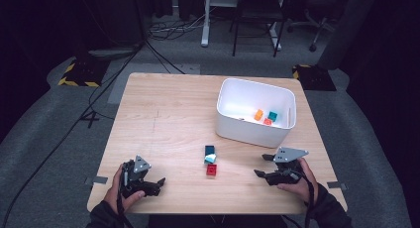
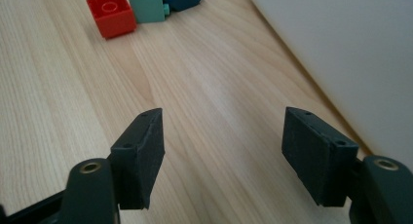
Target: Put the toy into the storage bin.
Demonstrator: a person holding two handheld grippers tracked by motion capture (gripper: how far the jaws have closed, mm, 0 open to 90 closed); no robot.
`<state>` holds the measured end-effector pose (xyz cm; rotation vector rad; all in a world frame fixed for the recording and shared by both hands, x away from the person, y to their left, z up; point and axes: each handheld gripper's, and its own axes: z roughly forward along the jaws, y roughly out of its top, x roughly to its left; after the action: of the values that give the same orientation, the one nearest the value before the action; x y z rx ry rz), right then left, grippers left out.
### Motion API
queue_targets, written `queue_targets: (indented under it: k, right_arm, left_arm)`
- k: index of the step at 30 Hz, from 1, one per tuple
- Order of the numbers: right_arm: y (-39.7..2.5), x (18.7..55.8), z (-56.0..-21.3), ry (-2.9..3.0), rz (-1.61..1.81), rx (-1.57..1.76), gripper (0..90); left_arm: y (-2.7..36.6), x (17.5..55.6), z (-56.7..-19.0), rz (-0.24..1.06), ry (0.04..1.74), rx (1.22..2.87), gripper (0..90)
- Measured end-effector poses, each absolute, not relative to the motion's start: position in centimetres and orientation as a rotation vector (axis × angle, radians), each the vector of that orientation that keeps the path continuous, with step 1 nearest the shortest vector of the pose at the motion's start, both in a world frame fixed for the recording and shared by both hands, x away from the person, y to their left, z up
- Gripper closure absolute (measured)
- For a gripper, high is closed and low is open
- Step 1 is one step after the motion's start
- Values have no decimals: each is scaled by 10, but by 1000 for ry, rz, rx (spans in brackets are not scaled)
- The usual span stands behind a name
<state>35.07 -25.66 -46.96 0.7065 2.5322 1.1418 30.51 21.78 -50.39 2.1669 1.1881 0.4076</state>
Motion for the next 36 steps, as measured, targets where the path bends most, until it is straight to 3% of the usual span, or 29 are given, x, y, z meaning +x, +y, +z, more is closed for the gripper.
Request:
queue_targets:
  k: [10,28,36]
  right_arm:
    - [-283,354,-488,2525,1151,826,286]
    - [-306,356,-503,2473,1118,896,246]
    - [-306,357,-503,2490,1115,874,233]
  left_arm:
    - [190,308,-503,381,1145,2194,13]
    - [107,316,-503,230,696,2348,12]
    - [72,329,-504,181,622,2343,11]
